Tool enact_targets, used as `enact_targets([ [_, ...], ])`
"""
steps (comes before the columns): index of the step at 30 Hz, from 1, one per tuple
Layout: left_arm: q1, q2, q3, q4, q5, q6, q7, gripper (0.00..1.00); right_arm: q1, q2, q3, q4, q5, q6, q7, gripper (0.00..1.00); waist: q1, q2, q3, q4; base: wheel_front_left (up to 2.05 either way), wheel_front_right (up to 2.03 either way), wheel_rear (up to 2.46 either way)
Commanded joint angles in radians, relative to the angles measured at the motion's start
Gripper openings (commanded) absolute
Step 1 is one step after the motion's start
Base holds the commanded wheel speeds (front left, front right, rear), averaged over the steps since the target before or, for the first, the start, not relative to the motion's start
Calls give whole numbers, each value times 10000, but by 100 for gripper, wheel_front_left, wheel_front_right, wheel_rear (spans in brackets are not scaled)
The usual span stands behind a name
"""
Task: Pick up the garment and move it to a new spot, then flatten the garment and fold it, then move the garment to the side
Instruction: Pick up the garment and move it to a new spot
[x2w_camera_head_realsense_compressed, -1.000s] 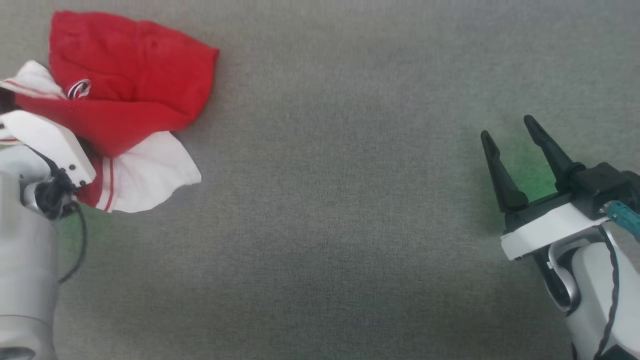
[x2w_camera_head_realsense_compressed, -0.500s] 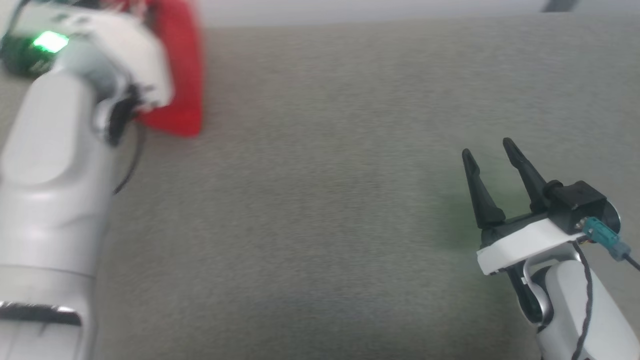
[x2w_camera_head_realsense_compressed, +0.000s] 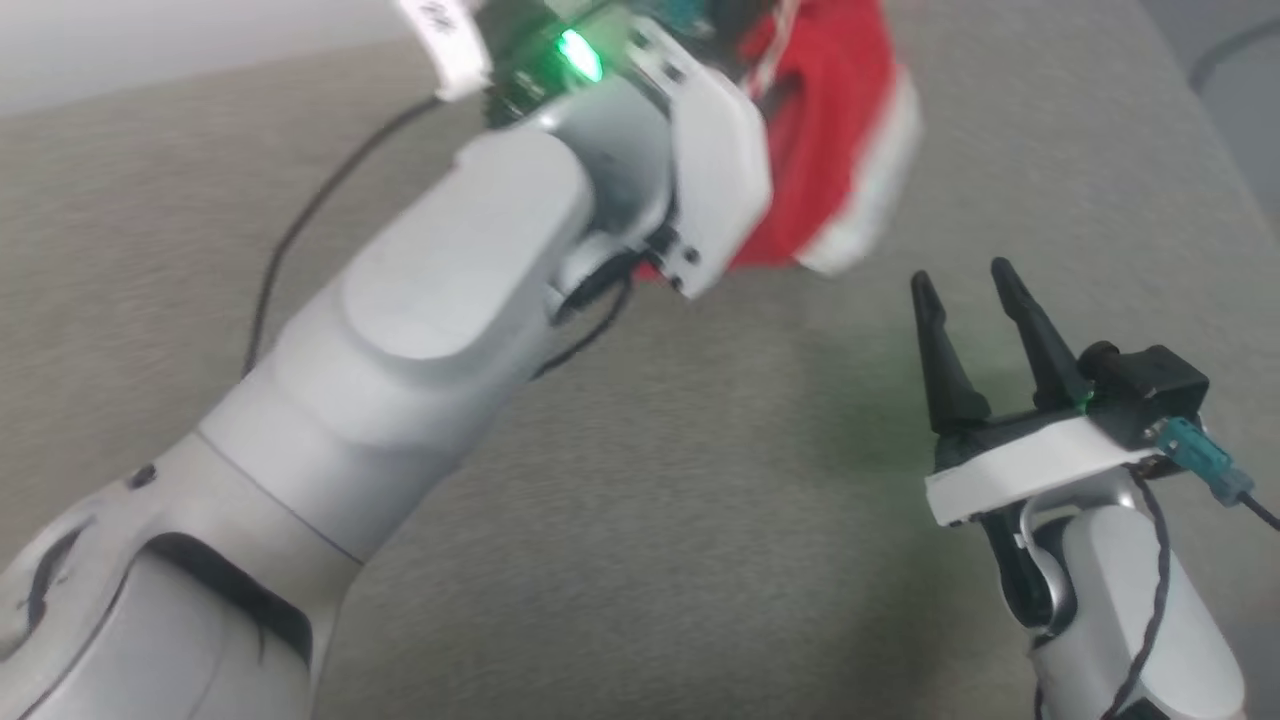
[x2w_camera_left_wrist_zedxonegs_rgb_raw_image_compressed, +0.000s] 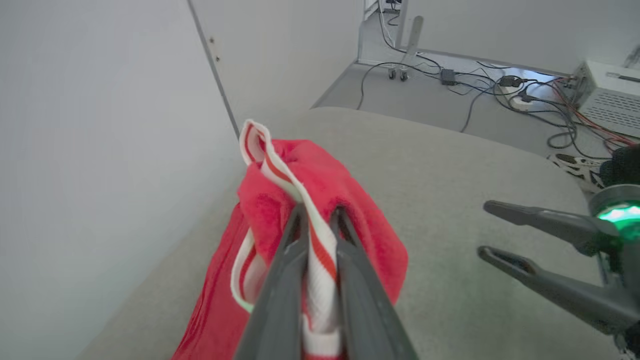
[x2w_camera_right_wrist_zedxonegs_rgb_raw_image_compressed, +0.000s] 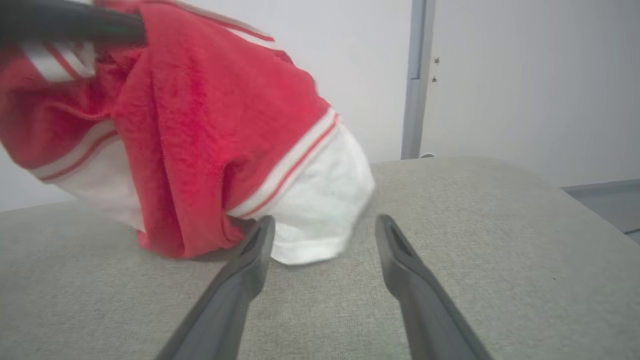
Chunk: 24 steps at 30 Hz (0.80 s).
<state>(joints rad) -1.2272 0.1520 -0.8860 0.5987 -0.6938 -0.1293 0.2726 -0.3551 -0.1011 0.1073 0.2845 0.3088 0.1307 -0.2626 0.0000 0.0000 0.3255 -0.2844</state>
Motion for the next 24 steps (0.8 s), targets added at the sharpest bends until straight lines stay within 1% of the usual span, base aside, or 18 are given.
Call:
enact_targets([
  [1, -240, 178, -282, -34, -280, -7, 16, 0, -80, 66, 2, 18, 94, 1, -29, 100, 0, 0, 430, -688, 0, 0, 0],
  [3, -360, 473, -766, 232, -692, -7, 10, 0, -93, 168, -58, 46, 129, 1, -29, 100, 0, 0, 512, -946, 0, 0, 0],
  [5, -405, 846, -1076, 816, -941, -7, 81, 0, -55, 281, -87, 93, 185, 1, -29, 100, 0, 0, 545, -1171, 0, 0, 0],
  [8, -547, 1260, -1482, 1848, -911, -7, 178, 0, 54, 349, -145, 172, 344, 1, -29, 100, 0, 0, 584, -1425, 0, 0, 0],
  [11, -602, 1684, -1951, 2868, -614, -9, 160, 0, 143, 431, -134, 220, 447, 1, -29, 100, 0, 0, 664, -1600, 0, 0, 0],
  [13, -510, 1767, -2201, 3331, -687, -9, 301, 0, 140, 473, -88, 228, 467, 1, -29, 100, 0, 0, 732, -1687, 0, 0, 0],
  [16, -538, 1886, -2818, 3609, -620, -8, 640, 0, 66, 485, -32, 199, 526, 1, -29, 100, 0, 0, 909, -1782, 0, 0, 0],
  [20, -470, 2078, -3497, 3581, -914, -9, 1236, 0, -114, 508, -58, 155, 603, 1, -29, 100, 0, 0, 1143, -1838, 0, 0, 0],
  [24, -388, 2166, -3786, 3455, -1053, -10, 1597, 0, -214, 513, -64, 124, 626, 1, -29, 100, 0, 0, 1239, -1830, 0, 0, 0],
])
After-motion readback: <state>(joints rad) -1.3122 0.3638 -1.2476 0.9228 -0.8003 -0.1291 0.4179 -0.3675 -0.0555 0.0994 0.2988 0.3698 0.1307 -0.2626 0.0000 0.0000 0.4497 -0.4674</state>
